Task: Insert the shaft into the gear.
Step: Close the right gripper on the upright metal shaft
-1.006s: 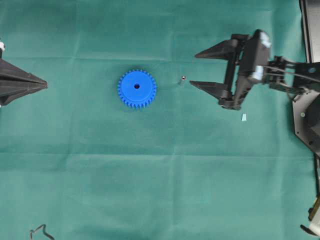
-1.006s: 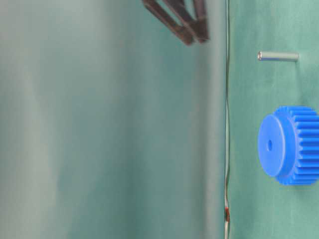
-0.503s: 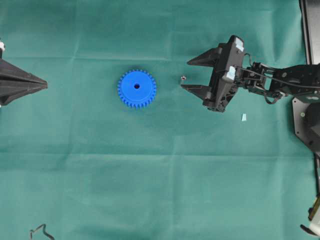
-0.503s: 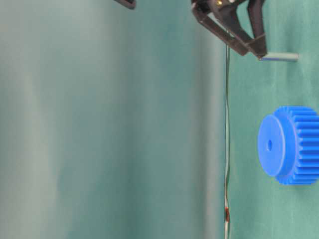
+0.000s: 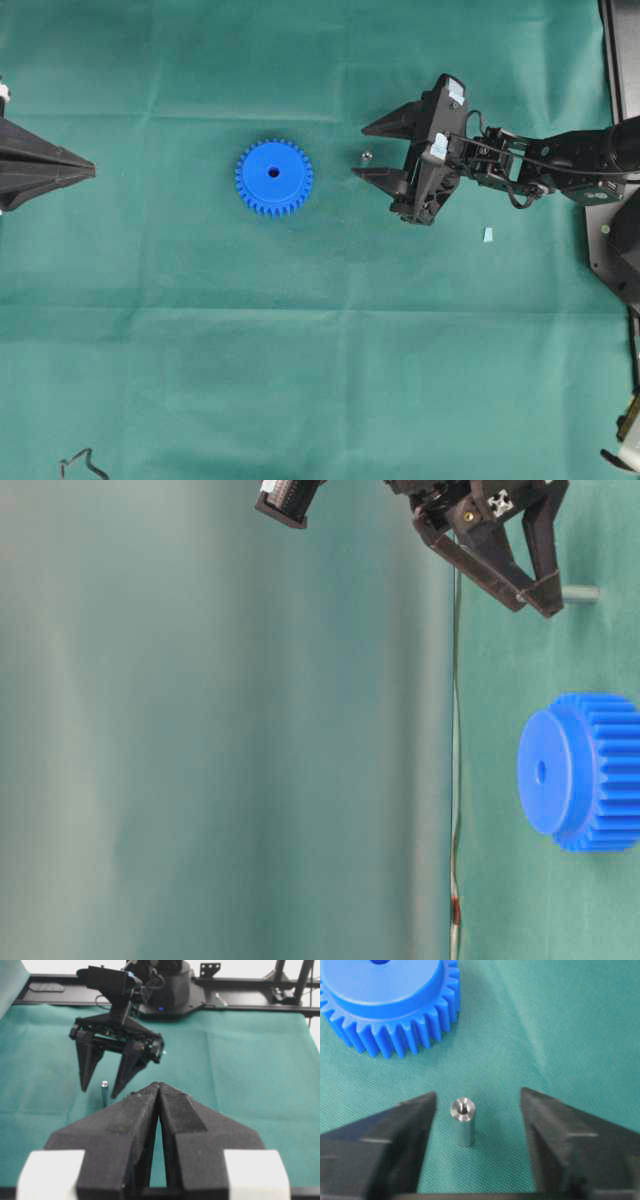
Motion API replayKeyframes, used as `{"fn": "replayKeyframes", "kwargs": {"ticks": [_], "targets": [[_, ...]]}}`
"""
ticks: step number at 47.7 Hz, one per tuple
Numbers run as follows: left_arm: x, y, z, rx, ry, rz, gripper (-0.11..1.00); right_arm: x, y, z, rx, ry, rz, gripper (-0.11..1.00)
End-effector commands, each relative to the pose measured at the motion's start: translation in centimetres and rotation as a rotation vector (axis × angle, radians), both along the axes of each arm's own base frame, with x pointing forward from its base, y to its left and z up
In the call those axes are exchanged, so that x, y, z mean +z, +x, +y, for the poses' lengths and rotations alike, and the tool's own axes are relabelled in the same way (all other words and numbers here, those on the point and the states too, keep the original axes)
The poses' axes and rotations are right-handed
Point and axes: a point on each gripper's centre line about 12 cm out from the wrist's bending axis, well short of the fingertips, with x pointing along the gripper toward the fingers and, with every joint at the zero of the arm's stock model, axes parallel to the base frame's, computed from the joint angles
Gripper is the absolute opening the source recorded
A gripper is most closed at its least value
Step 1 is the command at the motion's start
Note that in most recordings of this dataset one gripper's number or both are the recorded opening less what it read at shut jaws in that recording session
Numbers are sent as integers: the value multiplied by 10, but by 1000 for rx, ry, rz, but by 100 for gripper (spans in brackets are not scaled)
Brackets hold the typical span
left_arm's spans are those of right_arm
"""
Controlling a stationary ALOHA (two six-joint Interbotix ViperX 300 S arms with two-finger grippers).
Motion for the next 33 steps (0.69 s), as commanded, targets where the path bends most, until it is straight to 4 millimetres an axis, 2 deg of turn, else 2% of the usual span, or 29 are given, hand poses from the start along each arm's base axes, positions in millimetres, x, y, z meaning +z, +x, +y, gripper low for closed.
{"fn": "replayKeyframes", "kwargs": {"ticks": [1, 7, 11, 26, 33], "targets": [[10, 2, 0, -2, 1, -23, 0, 5, 3, 1, 1, 4, -17, 58], [9, 2, 0, -2, 3, -21, 0, 6, 4, 2, 2, 6, -21, 31], [9, 2, 0, -2, 3, -21, 0, 6, 4, 2, 2, 5, -24, 18], [9, 2, 0, -2, 1, -18, 0, 6, 4, 3, 3, 8, -20, 18], [9, 2, 0, -2, 1, -18, 0, 19, 5, 3, 9, 5, -35, 18]]}}
